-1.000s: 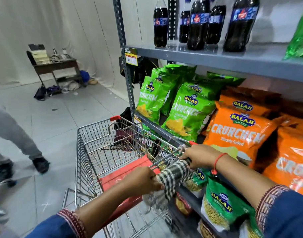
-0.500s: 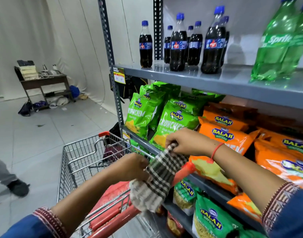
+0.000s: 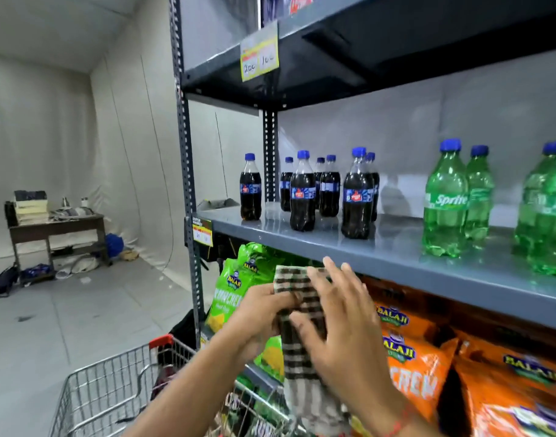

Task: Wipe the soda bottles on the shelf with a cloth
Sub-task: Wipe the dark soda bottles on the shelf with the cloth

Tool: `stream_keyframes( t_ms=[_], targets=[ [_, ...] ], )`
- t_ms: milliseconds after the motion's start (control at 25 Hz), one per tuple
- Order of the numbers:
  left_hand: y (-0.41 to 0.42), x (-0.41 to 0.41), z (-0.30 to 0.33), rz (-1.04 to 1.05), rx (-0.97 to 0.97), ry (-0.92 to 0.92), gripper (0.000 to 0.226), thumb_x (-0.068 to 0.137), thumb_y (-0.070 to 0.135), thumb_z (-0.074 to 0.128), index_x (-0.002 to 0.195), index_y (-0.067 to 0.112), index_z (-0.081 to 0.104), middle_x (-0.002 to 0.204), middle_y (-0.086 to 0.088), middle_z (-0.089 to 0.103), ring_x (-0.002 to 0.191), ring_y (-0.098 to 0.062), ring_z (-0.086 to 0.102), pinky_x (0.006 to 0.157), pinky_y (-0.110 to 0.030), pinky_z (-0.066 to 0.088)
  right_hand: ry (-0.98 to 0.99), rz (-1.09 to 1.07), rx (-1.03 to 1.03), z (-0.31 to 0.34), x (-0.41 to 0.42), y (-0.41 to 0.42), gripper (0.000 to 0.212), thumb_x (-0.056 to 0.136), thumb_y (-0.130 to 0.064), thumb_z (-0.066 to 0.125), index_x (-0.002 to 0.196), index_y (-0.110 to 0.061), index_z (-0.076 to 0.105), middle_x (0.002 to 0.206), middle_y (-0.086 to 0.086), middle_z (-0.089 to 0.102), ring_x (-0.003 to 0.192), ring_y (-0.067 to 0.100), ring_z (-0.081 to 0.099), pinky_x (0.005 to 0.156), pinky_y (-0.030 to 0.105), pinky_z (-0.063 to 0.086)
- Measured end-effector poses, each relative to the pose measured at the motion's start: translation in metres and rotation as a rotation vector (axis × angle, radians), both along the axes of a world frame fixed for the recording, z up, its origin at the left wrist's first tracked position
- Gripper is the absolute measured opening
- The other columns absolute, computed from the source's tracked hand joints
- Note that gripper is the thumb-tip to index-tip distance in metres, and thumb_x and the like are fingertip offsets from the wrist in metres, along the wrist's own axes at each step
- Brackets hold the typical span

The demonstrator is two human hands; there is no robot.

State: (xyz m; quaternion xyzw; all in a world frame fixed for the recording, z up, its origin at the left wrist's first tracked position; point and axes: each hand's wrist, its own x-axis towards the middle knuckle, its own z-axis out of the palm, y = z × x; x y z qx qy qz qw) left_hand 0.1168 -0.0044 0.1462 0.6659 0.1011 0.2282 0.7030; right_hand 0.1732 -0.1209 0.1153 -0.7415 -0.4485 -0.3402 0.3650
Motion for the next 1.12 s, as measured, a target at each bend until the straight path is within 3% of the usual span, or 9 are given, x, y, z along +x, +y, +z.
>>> stream_keyframes(
  t_ms=[80,160,240,360,600,720,840,1000,1120],
  targets=[
    [0.005,0.005,0.013,-0.07,-0.029,-0.017,0.022,0.081,0.0,0.052,0.064,0.007,0.065,0.05,-0.003,0.066,0.04,-0.012,0.059,0.037,-0.016,0.045,0.111,0.035,-0.069,-0.01,-0.001,0.014,0.079,0.078,-0.072,0.028,0.14,-0.039,-0.007,0.154,-0.002,-0.015,0.138,0.016,-0.018,0.111,0.045,0.005],
    [0.013,0.006,0.024,-0.157,0.009,-0.013,0.033,0.082,0.001,0.052,0.052,0.009,0.065,0.046,-0.001,0.063,0.037,-0.009,0.057,0.035,-0.014,0.041,0.207,0.127,-0.019,-0.005,0.004,0.031,0.082,0.077,-0.068,0.039,0.133,-0.049,-0.018,0.146,-0.013,-0.032,0.136,0.011,-0.024,0.112,0.043,0.008],
    [0.028,0.007,0.037,-0.279,0.069,-0.027,0.027,0.082,0.007,0.055,0.059,0.011,0.07,0.06,-0.004,0.069,0.053,-0.011,0.064,0.049,-0.02,0.052,0.189,0.167,0.118,0.008,0.007,0.047,0.087,0.081,-0.042,0.059,0.131,-0.056,-0.01,0.146,-0.022,-0.025,0.137,0.004,-0.011,0.11,0.033,0.017],
    [0.073,0.016,0.066,-0.41,0.177,-0.064,0.025,0.078,0.03,0.057,0.087,0.011,0.071,0.085,-0.005,0.074,0.077,-0.014,0.068,0.072,-0.024,0.056,0.099,0.104,0.286,0.026,0.014,0.073,0.092,0.078,-0.014,0.066,0.133,-0.055,0.004,0.144,-0.03,-0.02,0.131,-0.008,-0.005,0.099,0.013,0.013],
    [0.15,0.099,0.157,-0.066,0.253,-0.211,0.054,0.084,0.04,0.052,0.124,0.004,0.047,0.131,-0.011,0.054,0.114,-0.019,0.054,0.098,-0.029,0.042,-0.033,-0.13,0.291,0.062,0.035,0.106,0.081,0.077,-0.019,0.067,0.138,-0.036,0.016,0.152,-0.002,0.008,0.134,0.026,0.023,0.087,0.022,0.031],
    [0.159,0.147,0.184,-0.073,0.246,-0.214,0.058,0.084,0.043,0.052,0.123,0.0,0.048,0.108,-0.002,0.057,0.092,-0.012,0.055,0.082,-0.022,0.046,-0.079,-0.212,0.25,0.08,0.042,0.114,0.079,0.078,-0.025,0.065,0.139,-0.032,0.015,0.153,0.003,0.004,0.131,0.034,0.03,0.072,0.026,0.048],
    [0.16,0.18,0.192,-0.167,0.199,-0.163,0.038,0.085,0.04,0.052,0.101,0.006,0.056,0.09,-0.002,0.055,0.08,-0.011,0.052,0.072,-0.017,0.05,-0.078,-0.291,0.195,0.099,0.059,0.124,0.075,0.083,-0.03,0.058,0.141,-0.029,0.011,0.153,0.004,-0.009,0.134,0.037,0.024,0.078,0.043,0.055],
    [0.158,0.197,0.191,-0.298,0.153,-0.135,0.034,0.084,0.028,0.056,0.103,0.0,0.06,0.084,-0.008,0.066,0.073,-0.018,0.062,0.066,-0.026,0.055,-0.006,-0.332,0.057,0.118,0.091,0.138,0.072,0.091,-0.035,0.044,0.141,-0.026,-0.008,0.149,0.003,-0.027,0.139,0.035,-0.002,0.096,0.049,0.045],
    [0.156,0.203,0.192,-0.345,0.146,-0.141,0.02,0.085,0.018,0.054,0.094,0.003,0.063,0.081,-0.009,0.074,0.071,-0.017,0.07,0.063,-0.024,0.057,-0.004,-0.372,-0.168,0.116,0.117,0.148,0.072,0.096,-0.034,0.034,0.134,-0.02,-0.026,0.134,0.006,-0.04,0.132,0.035,-0.026,0.112,0.051,0.022]
  ],
)
